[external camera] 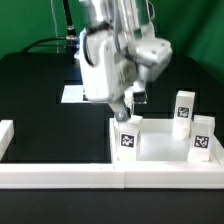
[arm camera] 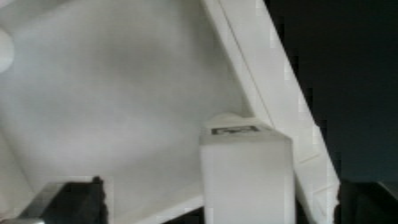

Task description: Assemble square table

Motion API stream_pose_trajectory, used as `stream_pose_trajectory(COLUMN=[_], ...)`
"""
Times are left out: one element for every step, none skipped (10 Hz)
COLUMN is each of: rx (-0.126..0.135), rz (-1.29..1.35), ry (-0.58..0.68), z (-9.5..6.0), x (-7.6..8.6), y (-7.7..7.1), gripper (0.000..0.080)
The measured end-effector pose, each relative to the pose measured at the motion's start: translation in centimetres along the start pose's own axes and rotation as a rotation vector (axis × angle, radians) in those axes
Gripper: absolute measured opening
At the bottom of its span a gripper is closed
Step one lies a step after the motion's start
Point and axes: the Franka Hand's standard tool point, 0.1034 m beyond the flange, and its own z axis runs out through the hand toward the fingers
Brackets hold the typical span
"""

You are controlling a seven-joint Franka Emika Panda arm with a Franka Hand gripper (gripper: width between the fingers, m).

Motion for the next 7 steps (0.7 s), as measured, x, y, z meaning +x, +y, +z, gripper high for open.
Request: stream_pose_trajectory(rx=[0.003,-0.004,-0.007,-0.006,-0.007,-0.007,-0.007], rz=[0.000,0.000,0.000,0.000,0.000,0.000,0.000], ry=[-0.010,-0.004,-0.002,-0.002,-0.001,-0.001,-0.001], z=[-1.12,-0.46,-0.25,-0.27,-0.21,-0.20,-0.20], x=[-0.22,-0.01,0.02,0.01,0.03,0.04,0.04], y=[0.01,0.15,0.21,0.20,0.23,0.23,0.23], gripper=[0.0648,0.0648,0.0648,0.0648,0.0648,0.0648,0.0648])
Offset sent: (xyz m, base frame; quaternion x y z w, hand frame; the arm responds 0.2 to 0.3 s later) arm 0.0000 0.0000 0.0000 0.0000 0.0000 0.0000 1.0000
